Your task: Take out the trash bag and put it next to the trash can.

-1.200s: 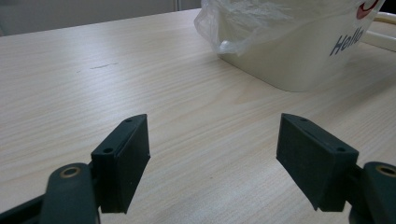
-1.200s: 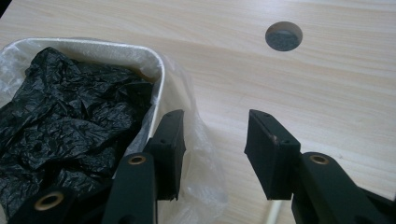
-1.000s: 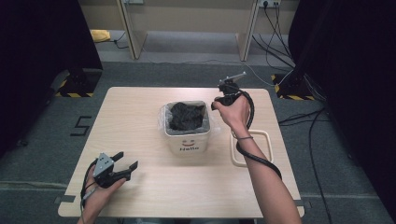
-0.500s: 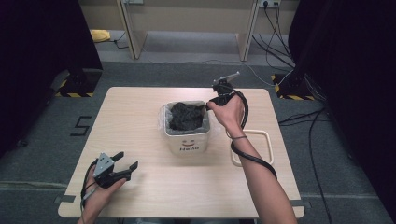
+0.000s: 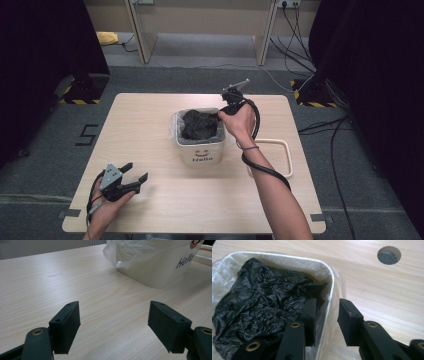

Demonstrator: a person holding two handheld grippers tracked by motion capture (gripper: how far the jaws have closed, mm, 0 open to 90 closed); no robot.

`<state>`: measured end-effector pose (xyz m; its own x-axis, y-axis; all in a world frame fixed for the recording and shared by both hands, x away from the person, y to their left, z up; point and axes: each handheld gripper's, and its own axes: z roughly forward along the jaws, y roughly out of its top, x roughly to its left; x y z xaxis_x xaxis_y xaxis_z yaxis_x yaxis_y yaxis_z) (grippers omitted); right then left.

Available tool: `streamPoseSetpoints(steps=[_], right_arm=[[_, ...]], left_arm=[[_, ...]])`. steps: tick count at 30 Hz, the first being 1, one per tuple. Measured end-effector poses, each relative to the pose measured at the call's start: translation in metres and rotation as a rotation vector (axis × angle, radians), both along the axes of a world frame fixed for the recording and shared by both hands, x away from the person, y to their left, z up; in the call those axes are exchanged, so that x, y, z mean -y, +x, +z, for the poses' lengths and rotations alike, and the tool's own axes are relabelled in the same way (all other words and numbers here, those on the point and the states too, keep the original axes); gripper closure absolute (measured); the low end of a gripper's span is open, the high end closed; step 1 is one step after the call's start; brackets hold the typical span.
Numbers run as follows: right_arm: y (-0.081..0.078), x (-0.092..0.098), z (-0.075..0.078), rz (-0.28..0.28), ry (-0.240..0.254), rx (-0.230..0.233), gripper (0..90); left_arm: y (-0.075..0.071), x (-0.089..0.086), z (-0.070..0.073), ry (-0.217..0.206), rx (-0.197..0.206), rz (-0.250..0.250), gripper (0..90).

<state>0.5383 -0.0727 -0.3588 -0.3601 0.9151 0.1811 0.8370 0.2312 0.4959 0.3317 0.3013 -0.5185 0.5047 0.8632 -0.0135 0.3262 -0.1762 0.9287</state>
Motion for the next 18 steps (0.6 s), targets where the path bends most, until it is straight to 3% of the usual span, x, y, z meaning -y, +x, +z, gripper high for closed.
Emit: streamPoseSetpoints(steps=[9,18], right_arm=[[-0.0003,-0.0052,-0.0044,0.006,-0.031,-0.01,80.4],[-0.0042,-0.0061,0.005,0.0,-0.059,0.023,84.4]], left_arm=[[0.0,0.0002,0.0,0.002,0.0,0.0,25.4],[0.0,0.0003,0.0,0.003,0.0,0.0,25.4]])
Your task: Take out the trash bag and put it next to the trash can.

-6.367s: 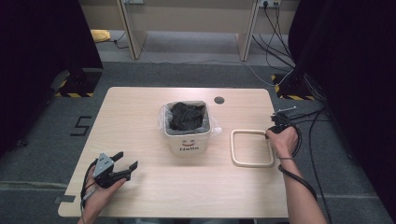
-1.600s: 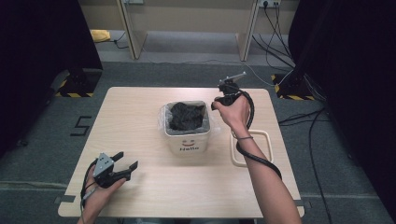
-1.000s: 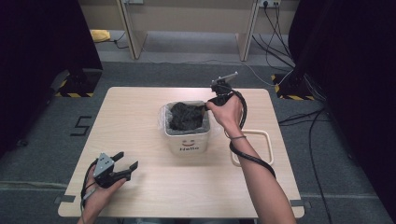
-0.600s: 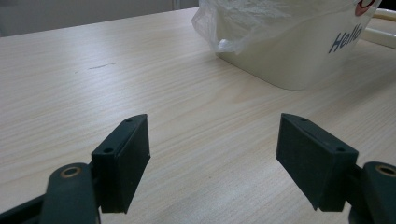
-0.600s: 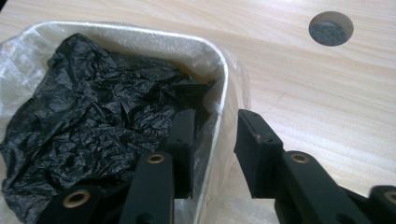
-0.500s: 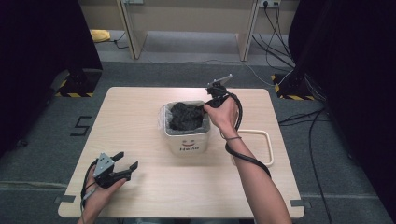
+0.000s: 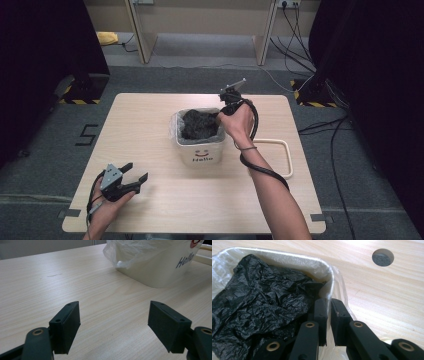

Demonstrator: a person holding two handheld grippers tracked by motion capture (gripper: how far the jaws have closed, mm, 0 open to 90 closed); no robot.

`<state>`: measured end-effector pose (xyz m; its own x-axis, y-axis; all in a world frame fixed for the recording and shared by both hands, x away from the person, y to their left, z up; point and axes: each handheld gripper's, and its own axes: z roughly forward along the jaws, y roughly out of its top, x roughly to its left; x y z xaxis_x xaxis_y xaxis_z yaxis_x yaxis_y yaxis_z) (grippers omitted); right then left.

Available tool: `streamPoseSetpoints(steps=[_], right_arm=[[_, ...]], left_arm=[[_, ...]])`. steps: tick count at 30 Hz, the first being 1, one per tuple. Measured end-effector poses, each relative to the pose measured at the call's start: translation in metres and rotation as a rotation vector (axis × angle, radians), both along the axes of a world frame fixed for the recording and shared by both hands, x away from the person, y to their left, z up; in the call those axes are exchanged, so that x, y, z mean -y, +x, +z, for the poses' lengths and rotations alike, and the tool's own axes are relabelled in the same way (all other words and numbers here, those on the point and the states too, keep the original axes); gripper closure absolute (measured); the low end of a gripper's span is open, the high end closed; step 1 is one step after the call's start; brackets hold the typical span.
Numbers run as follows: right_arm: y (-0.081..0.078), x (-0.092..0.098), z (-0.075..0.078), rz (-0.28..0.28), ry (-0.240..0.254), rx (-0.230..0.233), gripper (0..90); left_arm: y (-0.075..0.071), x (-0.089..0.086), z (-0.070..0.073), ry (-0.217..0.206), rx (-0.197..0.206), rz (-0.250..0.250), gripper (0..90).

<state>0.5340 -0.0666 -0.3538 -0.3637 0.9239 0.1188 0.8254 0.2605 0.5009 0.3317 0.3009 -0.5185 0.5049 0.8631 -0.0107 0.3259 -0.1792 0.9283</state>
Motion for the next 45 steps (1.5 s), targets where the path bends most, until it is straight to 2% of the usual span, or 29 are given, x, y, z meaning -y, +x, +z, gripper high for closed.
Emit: streamPoseSetpoints(steps=[6,8,11,13,20,24,28,32,35,38,45], right_arm=[[-0.003,-0.001,0.006,0.004,-0.006,0.027,87.9],[-0.004,0.0,0.008,0.006,0.006,0.036,89.8],[-0.005,-0.001,0.008,0.015,0.007,0.038,90.0],[-0.006,-0.002,0.008,0.022,0.011,0.043,90.0],[-0.008,-0.005,0.006,0.029,0.023,0.051,90.0],[-0.008,-0.007,0.008,0.031,0.024,0.055,90.0],[-0.009,-0.007,0.009,0.032,0.027,0.054,90.0],[-0.009,-0.006,0.009,0.035,0.029,0.052,90.0],[-0.009,-0.006,0.01,0.036,0.03,0.054,90.0],[-0.009,-0.005,0.011,0.035,0.034,0.054,90.0],[-0.009,-0.003,0.01,0.031,0.033,0.054,90.0]], left_arm=[[0.0,0.0,0.0,-0.001,-0.001,0.008,25.4],[0.0,0.001,0.0,0.001,-0.003,0.012,25.6],[0.002,0.002,0.0,-0.052,-0.023,0.015,26.1],[0.003,0.003,0.001,-0.06,-0.024,0.018,26.2],[0.015,0.011,0.023,-0.064,0.016,0.006,27.6],[0.034,0.022,0.049,-0.042,0.046,-0.032,29.6],[0.052,0.034,0.068,-0.013,0.067,-0.064,29.9],[0.069,0.045,0.083,0.01,0.072,-0.089,30.7],[0.08,0.051,0.089,0.001,0.038,-0.108,32.3],[0.09,0.055,0.093,0.021,0.005,-0.111,33.5],[0.105,0.06,0.098,0.02,-0.032,-0.13,33.7]])
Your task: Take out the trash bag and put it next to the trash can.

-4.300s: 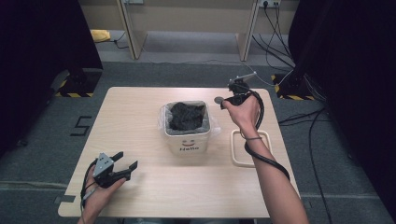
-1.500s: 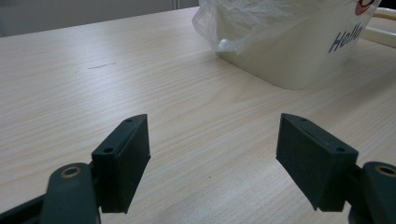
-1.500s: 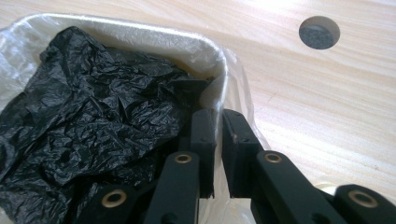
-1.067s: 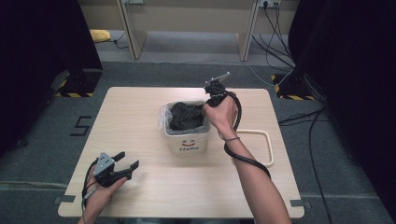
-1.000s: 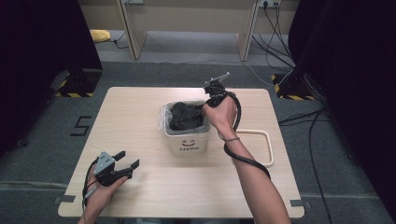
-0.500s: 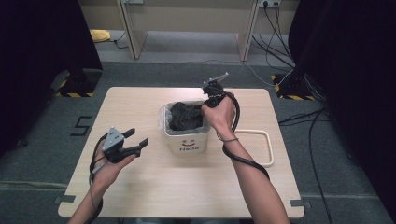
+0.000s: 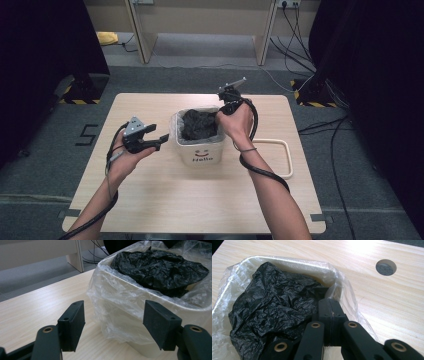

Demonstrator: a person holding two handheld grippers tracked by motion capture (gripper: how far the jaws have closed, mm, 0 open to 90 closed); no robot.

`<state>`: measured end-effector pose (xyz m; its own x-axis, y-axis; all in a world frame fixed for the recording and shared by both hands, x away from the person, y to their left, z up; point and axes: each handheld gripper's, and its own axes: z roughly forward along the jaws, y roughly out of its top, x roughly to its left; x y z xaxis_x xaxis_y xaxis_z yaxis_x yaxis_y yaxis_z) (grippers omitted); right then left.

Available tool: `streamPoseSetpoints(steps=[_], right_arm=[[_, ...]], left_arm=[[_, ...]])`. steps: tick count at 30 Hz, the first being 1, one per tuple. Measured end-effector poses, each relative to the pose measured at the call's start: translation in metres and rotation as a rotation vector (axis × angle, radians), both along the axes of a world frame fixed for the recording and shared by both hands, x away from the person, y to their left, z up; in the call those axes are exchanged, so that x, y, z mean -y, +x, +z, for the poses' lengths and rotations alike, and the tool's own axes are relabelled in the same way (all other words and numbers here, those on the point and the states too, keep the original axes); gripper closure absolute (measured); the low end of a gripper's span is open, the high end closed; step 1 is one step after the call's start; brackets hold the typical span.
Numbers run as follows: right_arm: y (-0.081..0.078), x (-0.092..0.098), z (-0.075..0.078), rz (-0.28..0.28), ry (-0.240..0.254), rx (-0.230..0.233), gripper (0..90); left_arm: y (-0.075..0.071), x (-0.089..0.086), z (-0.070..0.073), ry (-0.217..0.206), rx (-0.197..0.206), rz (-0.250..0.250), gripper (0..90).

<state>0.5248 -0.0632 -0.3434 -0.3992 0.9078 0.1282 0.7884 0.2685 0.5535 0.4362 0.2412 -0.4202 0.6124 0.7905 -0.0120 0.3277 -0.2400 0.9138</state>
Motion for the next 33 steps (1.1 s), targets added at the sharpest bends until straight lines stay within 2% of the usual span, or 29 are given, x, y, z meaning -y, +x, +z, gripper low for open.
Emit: streamPoseSetpoints(steps=[3,4,6,7,15,18,21,26,33], right_arm=[[0.0,-0.001,0.0,0.0,0.001,-0.002,90.0],[0.0,-0.001,0.0,0.002,0.0,-0.003,90.0],[0.0,-0.001,-0.001,0.004,-0.002,-0.003,90.0],[0.0,-0.002,-0.001,0.006,-0.003,-0.001,90.0],[0.001,-0.003,-0.002,0.002,-0.002,-0.004,90.0],[0.001,-0.004,-0.002,0.003,-0.002,-0.006,90.0],[0.001,-0.004,-0.003,0.008,-0.004,-0.005,90.0],[0.001,-0.004,-0.004,0.008,-0.004,-0.007,90.0],[0.001,-0.003,-0.005,0.007,-0.003,-0.007,90.0]], left_arm=[[0.007,0.001,0.0,-0.004,-0.029,-0.011,33.9],[0.009,0.001,0.0,0.005,-0.048,-0.016,33.9],[0.013,0.002,-0.002,0.027,-0.059,-0.017,33.9],[0.015,0.002,-0.002,0.023,-0.064,-0.019,33.9],[0.021,0.005,0.0,0.017,-0.058,-0.034,35.2],[0.024,0.005,0.0,-0.007,-0.067,-0.055,37.3],[0.027,0.005,-0.001,0.015,-0.075,-0.067,40.5],[0.032,0.006,-0.003,0.018,-0.092,-0.102,43.1],[0.038,0.01,-0.005,0.026,-0.119,-0.135,51.1]])
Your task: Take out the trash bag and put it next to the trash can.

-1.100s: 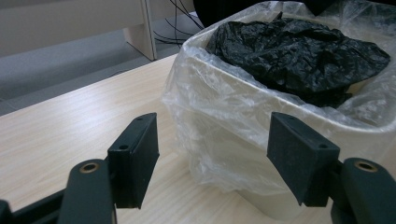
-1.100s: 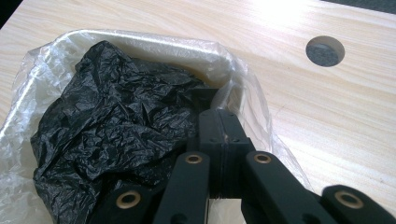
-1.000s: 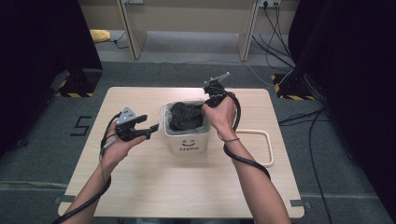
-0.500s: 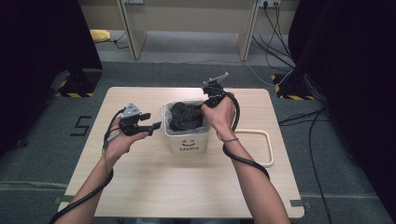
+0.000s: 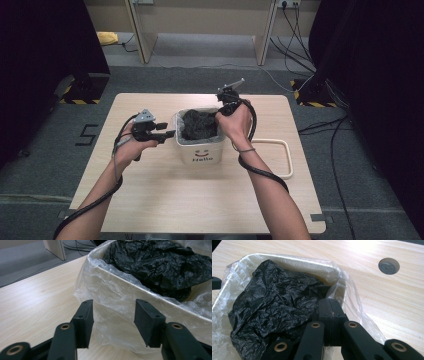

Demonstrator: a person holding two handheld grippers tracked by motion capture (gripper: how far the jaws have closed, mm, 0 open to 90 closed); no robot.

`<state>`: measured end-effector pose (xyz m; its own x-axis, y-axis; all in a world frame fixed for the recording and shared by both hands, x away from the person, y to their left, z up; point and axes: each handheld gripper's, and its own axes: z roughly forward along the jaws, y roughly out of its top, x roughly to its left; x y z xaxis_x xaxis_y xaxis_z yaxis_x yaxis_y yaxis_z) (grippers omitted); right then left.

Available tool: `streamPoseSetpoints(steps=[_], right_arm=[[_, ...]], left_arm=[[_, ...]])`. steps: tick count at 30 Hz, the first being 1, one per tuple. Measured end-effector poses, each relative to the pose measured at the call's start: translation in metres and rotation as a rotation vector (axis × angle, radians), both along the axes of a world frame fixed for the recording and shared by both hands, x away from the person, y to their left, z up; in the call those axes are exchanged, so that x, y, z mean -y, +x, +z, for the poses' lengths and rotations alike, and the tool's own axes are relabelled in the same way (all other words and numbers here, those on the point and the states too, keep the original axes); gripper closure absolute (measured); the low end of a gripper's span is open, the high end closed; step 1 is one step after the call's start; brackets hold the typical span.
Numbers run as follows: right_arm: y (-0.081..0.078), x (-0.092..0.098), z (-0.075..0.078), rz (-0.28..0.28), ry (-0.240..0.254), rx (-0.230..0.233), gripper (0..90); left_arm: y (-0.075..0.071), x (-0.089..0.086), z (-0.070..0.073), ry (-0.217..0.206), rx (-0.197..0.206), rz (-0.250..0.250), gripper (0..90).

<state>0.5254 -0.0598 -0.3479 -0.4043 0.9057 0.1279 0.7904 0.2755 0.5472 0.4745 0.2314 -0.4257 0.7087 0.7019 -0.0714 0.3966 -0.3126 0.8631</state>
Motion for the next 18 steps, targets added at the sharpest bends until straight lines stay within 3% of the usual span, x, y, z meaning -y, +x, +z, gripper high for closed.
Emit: streamPoseSetpoints(steps=[4,18], right_arm=[[0.0001,-0.001,-0.0003,0.003,0.001,0.0,90.0],[0.0002,0.0001,-0.0004,-0.003,0.001,-0.001,90.0]], left_arm=[[0.0023,0.0033,-0.0007,-0.002,-0.005,-0.011,57.6],[0.0,0.0066,0.0008,-0.02,0.034,-0.001,84.9]])
